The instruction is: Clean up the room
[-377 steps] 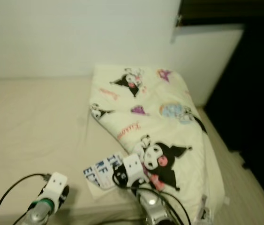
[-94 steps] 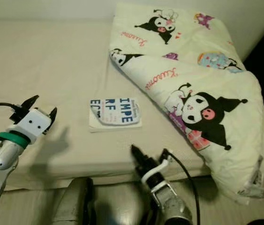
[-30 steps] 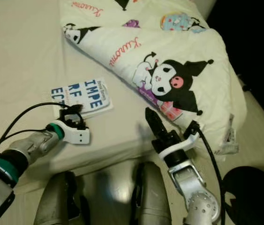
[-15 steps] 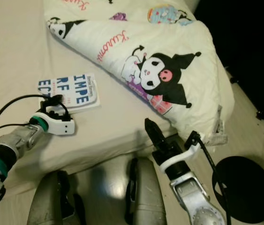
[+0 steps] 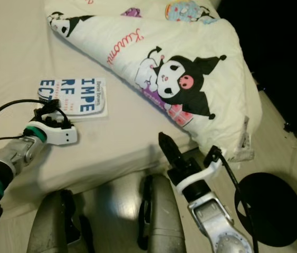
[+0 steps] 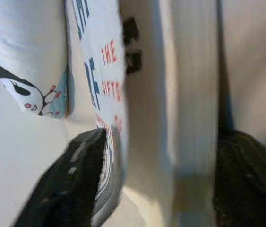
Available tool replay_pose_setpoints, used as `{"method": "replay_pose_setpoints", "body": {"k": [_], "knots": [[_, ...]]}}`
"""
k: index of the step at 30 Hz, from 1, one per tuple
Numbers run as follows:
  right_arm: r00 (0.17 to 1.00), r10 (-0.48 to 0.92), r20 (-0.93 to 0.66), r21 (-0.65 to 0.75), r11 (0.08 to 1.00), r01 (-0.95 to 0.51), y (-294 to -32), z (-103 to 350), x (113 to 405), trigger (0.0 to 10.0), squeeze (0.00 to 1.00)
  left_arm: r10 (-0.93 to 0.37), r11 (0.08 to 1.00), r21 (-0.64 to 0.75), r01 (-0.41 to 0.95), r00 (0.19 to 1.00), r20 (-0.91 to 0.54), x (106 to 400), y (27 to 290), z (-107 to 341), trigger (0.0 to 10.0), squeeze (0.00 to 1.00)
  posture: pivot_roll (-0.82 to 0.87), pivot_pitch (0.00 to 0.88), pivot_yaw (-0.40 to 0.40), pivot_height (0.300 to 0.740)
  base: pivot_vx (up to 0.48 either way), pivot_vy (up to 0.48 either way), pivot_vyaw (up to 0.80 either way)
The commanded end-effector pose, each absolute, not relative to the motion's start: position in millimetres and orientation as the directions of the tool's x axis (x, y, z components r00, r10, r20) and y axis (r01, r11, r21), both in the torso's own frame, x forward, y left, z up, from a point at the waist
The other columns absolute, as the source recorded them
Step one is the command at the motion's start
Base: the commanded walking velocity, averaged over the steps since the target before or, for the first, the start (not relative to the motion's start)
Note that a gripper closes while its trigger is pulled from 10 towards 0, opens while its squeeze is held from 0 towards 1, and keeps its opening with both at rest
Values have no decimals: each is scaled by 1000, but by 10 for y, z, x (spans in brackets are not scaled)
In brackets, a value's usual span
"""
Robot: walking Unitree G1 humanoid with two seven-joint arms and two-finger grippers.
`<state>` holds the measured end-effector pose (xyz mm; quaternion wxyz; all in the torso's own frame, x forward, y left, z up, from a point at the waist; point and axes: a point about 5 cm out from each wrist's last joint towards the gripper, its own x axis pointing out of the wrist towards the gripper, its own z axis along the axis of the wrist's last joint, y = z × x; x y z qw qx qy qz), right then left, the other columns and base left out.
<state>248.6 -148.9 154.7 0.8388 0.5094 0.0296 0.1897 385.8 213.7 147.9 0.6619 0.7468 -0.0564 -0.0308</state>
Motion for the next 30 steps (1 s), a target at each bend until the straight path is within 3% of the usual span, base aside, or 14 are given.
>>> {"method": "replay_pose_setpoints", "body": {"k": [1, 14, 22, 24, 25, 26, 28, 29, 30], "knots": [[935, 330, 129, 901, 356, -250, -1425, 1471, 2433, 10000, 1000, -56, -147, 988, 37, 997, -46, 3734, 2347, 1273, 0, 0, -221, 404, -7, 586, 0, 0, 0], [930, 343, 136, 901, 348, -260, -1395, 1460, 2524, 10000, 1000, -79, -134, 990, 33, 996, -44, 3683, 2336, 1190, 0, 0, -178, 348, 4, 586, 0, 0, 0], [920, 350, 175, 902, 317, -292, -1311, 1463, 2621, 10000, 1000, -88, -44, 988, -149, 986, 145, 3746, 2332, 1428, 0, 0, -116, 280, 35, 586, 0, 0, 0], [902, 378, 210, 893, 301, -334, -1198, 1479, 2705, 10000, 1000, -91, 68, 953, -295, 949, 301, 3780, 2301, 1632, 0, 0, -51, 208, 67, 586, 0, 0, 0], [902, 378, 210, 893, 301, -334, -1198, 1479, 2705, 10000, 1000, -91, 68, 953, -295, 949, 301, 3780, 2301, 1632, 0, 0, -51, 208, 67, 586, 0, 0, 0], [885, 406, 226, 880, 305, -365, -1114, 1489, 2743, 10000, 1000, -88, 149, 929, -338, 932, 353, 3774, 2277, 1690, 10000, 0, -28, 182, 73, 586, 0, 0, 0], [885, 406, 226, 880, 305, -365, -1114, 1489, 2743, 10000, 1000, -88, 149, 929, -338, 932, 353, 3774, 2277, 1690, 10000, 0, -28, 182, 73, 586, 0, 0, 0], [869, 434, 238, 865, 312, -393, -1036, 1492, 2773, 10000, 1000, -85, 246, 905, -347, 922, 377, 3746, 2243, 1696, 10000, 0, -1, 156, 77, 586, 0, 0, 0], [869, 434, 238, 865, 312, -393, -1036, 1492, 2773, 10000, 1000, -85, 246, 905, -347, 922, 377, 3746, 2243, 1696, 10000, 0, -1, 156, 77, 586, 0, 0, 0]]}}
